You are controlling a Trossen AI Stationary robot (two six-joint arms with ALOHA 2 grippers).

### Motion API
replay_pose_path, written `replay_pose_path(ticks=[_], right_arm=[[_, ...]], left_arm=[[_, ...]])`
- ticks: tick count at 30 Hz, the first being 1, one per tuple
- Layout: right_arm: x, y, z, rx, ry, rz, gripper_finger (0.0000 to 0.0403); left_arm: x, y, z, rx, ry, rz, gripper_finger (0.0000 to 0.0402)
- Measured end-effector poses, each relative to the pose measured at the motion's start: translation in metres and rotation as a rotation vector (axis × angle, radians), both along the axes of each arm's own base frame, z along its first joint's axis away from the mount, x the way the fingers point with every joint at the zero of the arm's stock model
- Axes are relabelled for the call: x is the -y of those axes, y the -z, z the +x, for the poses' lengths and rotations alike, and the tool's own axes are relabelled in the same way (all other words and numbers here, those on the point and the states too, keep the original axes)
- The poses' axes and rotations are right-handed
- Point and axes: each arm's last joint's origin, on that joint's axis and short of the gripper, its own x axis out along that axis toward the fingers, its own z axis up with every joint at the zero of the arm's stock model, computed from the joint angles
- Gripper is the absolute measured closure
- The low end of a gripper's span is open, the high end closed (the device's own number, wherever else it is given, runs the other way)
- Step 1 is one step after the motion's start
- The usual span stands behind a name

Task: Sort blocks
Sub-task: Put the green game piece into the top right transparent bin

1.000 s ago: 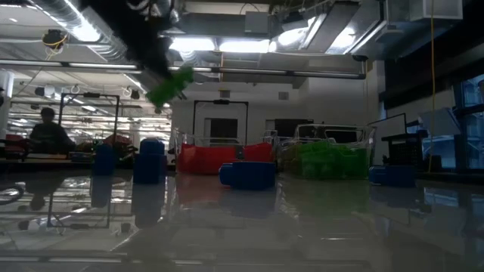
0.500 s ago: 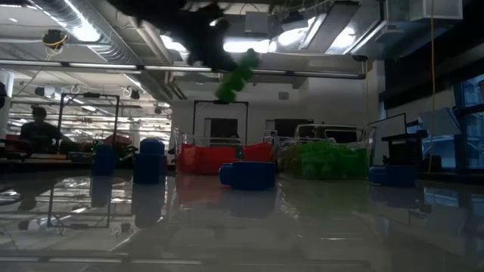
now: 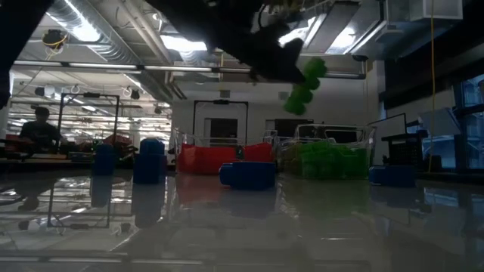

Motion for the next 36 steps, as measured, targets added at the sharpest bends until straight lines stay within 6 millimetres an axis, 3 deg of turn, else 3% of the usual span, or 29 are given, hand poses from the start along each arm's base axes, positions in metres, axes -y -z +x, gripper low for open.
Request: replay_pose_path(ticks=[6,11,16,21,25,30,34,36], right_arm=[[0.000,0.001,0.000,-0.013,0.000,-0.003,0.0114],[0.000,0.001,0.000,-0.015,0.000,-0.003,0.0114],[0.000,0.002,0.000,-0.016,0.000,-0.003,0.0114],[0.000,0.002,0.000,-0.016,0.000,-0.003,0.0114],[0.000,0.003,0.000,-0.034,0.000,-0.007,0.0114],[0.000,0.005,0.001,-0.049,0.000,-0.009,0.0114],[0.000,0.004,0.001,-0.043,-0.012,-0.005,0.0114],[-0.001,0.004,0.001,-0.039,-0.029,-0.006,0.0114]], left_arm=[[-0.009,0.016,0.017,0.075,-0.010,0.030,0.0374],[-0.012,0.018,0.019,0.057,-0.014,0.026,0.0317],[-0.006,0.012,0.014,0.012,-0.003,0.021,0.0255],[0.003,-0.002,0.008,-0.011,0.018,0.030,0.0227],[0.020,-0.017,-0.011,-0.158,0.048,0.002,0.0224],[0.056,-0.045,-0.049,-0.306,0.083,-0.055,0.0235],[0.081,-0.055,-0.086,-0.297,0.009,-0.016,0.0248],[0.086,-0.049,-0.098,-0.264,-0.034,-0.017,0.0254]])
